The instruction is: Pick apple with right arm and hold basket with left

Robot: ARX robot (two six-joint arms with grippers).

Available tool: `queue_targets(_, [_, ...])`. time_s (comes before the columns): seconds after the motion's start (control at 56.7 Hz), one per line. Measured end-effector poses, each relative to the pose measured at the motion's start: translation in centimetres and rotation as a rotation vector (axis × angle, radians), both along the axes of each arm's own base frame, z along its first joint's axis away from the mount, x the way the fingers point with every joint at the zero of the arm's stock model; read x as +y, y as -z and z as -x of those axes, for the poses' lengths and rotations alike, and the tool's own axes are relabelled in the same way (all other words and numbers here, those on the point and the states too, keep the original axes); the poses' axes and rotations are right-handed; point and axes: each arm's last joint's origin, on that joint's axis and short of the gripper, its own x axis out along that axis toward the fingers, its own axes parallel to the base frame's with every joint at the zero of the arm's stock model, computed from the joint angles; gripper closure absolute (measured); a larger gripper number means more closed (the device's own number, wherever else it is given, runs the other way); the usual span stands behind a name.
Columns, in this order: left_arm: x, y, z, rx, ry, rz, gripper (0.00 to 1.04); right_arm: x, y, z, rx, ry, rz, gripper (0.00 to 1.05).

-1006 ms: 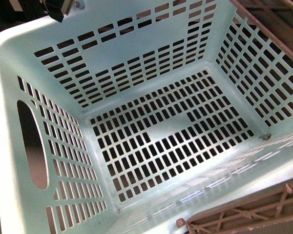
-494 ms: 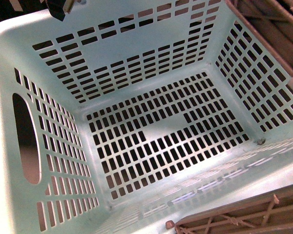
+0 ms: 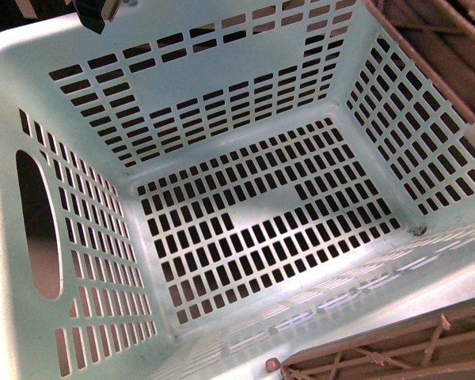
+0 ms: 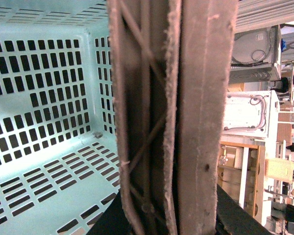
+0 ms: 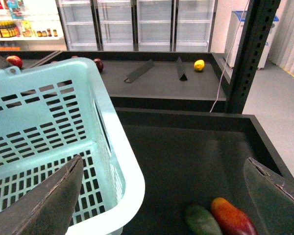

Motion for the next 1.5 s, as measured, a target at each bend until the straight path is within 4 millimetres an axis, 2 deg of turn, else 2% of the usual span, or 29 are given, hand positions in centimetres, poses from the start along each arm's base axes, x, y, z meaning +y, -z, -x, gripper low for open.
queue_targets(0.071, [0.0,0.0,0.0,-0.001,-0.001,-0.001,0.87,-0.3,0.0,-0.2,0.299,0.118,-0.109,0.09])
queue_targets(0.141, [0.0,0.0,0.0,-0.002,0.001,-0.002,0.87,-0.8,0.5,-0.3,0.454,0.180,-0.185,0.09])
queue_targets(0.212, [0.0,0.1,0.0,0.000,0.002,-0.003,0.87,-1.4,0.7,-0.4,0.482,0.217,-0.236,0.09])
queue_targets(0.318, [0.0,0.1,0.0,0.000,0.002,-0.005,0.87,-3.4,0.4,-0.9,0.450,0.286,-0.288,0.09])
queue_targets(0.547, [-0.1,0.2,-0.1,0.002,0.001,-0.005,0.87,-6.8,2.1,-2.7,0.542,0.336,-0.220,0.09])
queue_targets(0.794, [-0.1,0.2,-0.1,0.002,0.002,-0.005,0.87,-9.7,6.7,-6.5,0.663,0.295,-0.112,0.09])
queue_targets(0.882, [-0.1,0.2,-0.1,0.002,0.002,-0.005,0.87,-10.8,8.8,-8.2,0.708,0.276,-0.098,0.09])
queue_targets(0.97, [-0.1,0.2,-0.1,0.003,0.001,-0.004,0.87,-11.8,11.9,-10.1,0.781,0.277,-0.082,0.09])
queue_targets(1.111, [0.0,0.2,-0.1,0.002,0.001,-0.005,0.87,-12.0,16.5,-11.7,0.902,0.266,-0.074,0.09])
queue_targets(1.235, [-0.1,0.2,-0.1,0.003,0.002,-0.004,0.87,-11.6,19.2,-12.7,0.970,0.256,-0.062,0.09])
queue_targets(1.429, [-0.1,0.2,-0.1,0.002,0.002,-0.005,0.87,-11.0,20.5,-16.4,0.957,0.225,-0.058,0.09])
queue_targets(1.5, [-0.1,0.2,-0.1,0.002,0.002,-0.005,0.87,-10.9,20.6,-17.1,0.951,0.227,-0.056,0.09])
